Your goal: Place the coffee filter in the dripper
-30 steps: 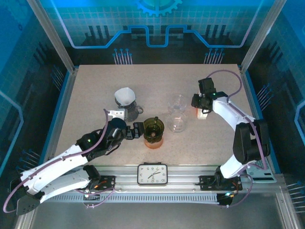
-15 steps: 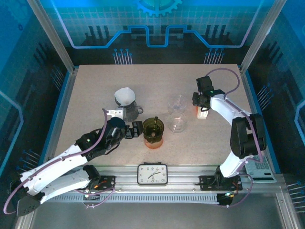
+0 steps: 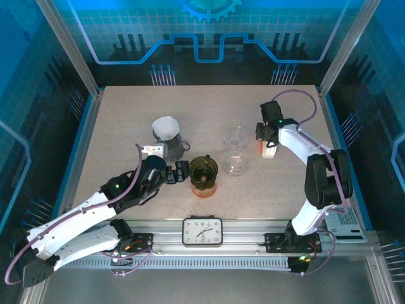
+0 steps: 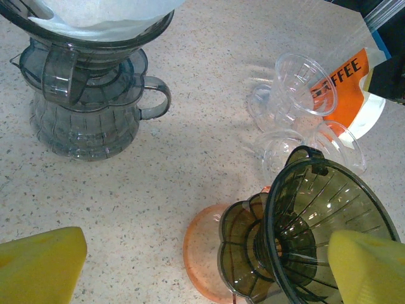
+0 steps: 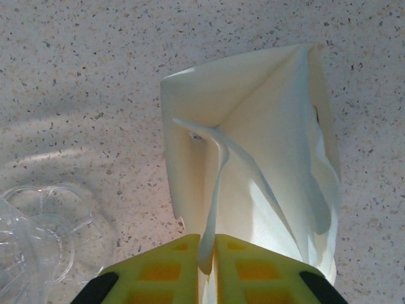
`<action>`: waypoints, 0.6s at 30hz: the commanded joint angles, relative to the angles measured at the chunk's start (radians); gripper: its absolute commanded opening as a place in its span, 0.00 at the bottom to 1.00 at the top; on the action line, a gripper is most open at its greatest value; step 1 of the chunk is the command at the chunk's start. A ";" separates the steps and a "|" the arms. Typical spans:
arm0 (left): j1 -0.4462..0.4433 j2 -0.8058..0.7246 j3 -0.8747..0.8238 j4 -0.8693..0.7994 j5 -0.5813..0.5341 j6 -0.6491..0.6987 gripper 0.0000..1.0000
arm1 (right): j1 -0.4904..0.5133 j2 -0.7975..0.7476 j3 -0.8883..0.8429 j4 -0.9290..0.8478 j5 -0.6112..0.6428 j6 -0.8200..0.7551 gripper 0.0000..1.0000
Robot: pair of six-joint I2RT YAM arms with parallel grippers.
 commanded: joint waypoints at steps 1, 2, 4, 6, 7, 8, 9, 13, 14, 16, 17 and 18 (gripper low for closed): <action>0.010 0.000 -0.004 0.002 0.018 -0.008 0.99 | -0.012 0.017 0.034 -0.003 0.024 -0.022 0.10; 0.010 0.000 -0.004 0.004 0.019 -0.011 0.99 | -0.012 0.014 0.032 -0.004 0.026 -0.024 0.07; 0.010 0.000 -0.003 0.004 0.020 -0.012 0.99 | -0.010 0.002 0.026 -0.004 0.025 -0.030 0.01; 0.010 0.000 -0.003 0.003 0.021 -0.013 0.99 | -0.006 -0.017 0.017 -0.003 0.024 -0.036 0.00; 0.011 0.000 -0.004 0.004 0.024 -0.015 0.99 | -0.002 -0.028 0.013 -0.003 0.026 -0.041 0.00; 0.011 0.001 -0.002 0.004 0.024 -0.014 0.99 | 0.000 -0.041 0.007 -0.003 0.029 -0.044 0.00; 0.011 0.000 -0.002 0.003 0.024 -0.015 0.99 | 0.002 -0.050 0.003 -0.004 0.028 -0.046 0.00; 0.011 -0.001 0.000 0.004 0.025 -0.016 0.99 | 0.011 -0.098 -0.019 -0.015 0.019 -0.053 0.00; 0.011 -0.002 -0.002 0.004 0.025 -0.016 0.99 | 0.012 -0.111 -0.024 -0.020 0.013 -0.053 0.00; 0.011 -0.003 -0.002 0.004 0.025 -0.016 0.99 | 0.018 -0.131 -0.033 -0.030 0.005 -0.053 0.00; 0.011 -0.004 -0.003 0.003 0.024 -0.018 0.99 | 0.022 -0.139 -0.036 -0.038 0.002 -0.053 0.00; 0.011 -0.004 -0.004 0.004 0.026 -0.018 0.99 | 0.026 -0.147 -0.040 -0.045 0.002 -0.052 0.00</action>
